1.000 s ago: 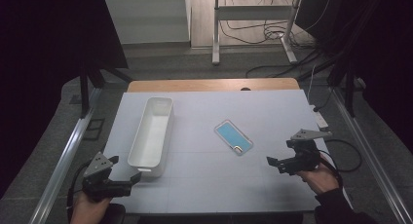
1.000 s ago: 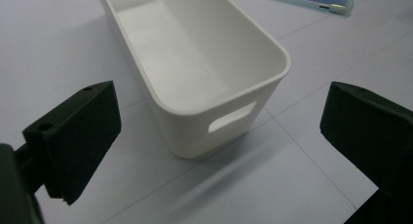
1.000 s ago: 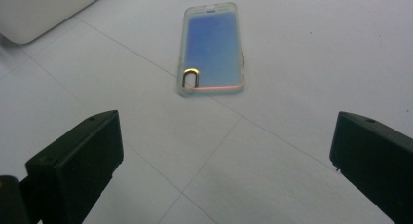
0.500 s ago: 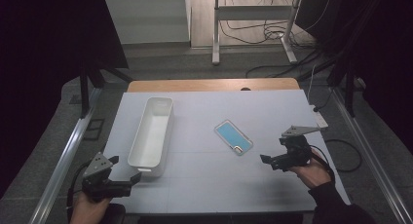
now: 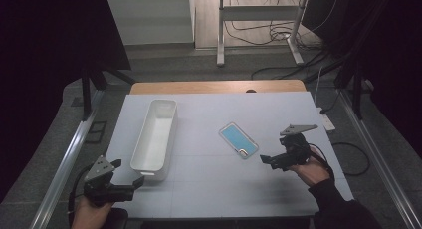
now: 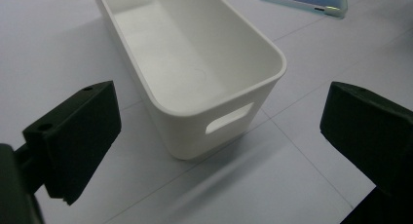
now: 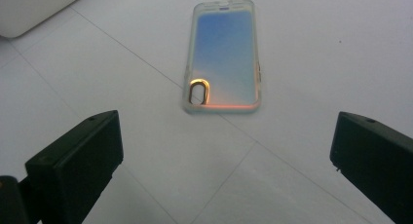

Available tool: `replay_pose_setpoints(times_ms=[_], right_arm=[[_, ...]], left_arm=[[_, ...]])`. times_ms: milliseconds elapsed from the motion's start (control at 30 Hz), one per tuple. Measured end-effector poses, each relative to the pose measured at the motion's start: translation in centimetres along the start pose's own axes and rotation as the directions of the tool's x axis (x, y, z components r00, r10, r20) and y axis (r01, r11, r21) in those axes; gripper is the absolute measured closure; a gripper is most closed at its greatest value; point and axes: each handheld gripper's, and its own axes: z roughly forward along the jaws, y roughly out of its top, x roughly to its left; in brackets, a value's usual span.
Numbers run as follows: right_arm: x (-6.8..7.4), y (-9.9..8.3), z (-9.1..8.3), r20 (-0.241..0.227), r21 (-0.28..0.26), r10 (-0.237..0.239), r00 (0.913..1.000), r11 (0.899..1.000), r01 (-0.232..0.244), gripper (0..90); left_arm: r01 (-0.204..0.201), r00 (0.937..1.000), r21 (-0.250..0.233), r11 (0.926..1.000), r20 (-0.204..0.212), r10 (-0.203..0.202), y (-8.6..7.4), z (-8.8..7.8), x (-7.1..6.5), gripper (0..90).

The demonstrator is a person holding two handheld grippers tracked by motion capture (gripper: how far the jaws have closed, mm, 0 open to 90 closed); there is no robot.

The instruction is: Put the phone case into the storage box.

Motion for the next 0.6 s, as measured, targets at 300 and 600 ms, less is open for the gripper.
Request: replay_pose_setpoints(times_ms=[300,600], right_arm=[[0.1,0.8,1.3,-0.004,0.024,-0.02,0.9998,0.999,0.02,0.0],[0.0,1.6,2.3,0.0,0.033,-0.028,0.9996,0.999,0.028,0.0]], left_arm=[[-0.003,1.0,-0.002,1.0,0.003,0.003,0.0,0.0,0.0,2.3],[-0.003,1.0,-0.003,1.0,0.007,0.003,0.0,0.0,0.0,2.3]])
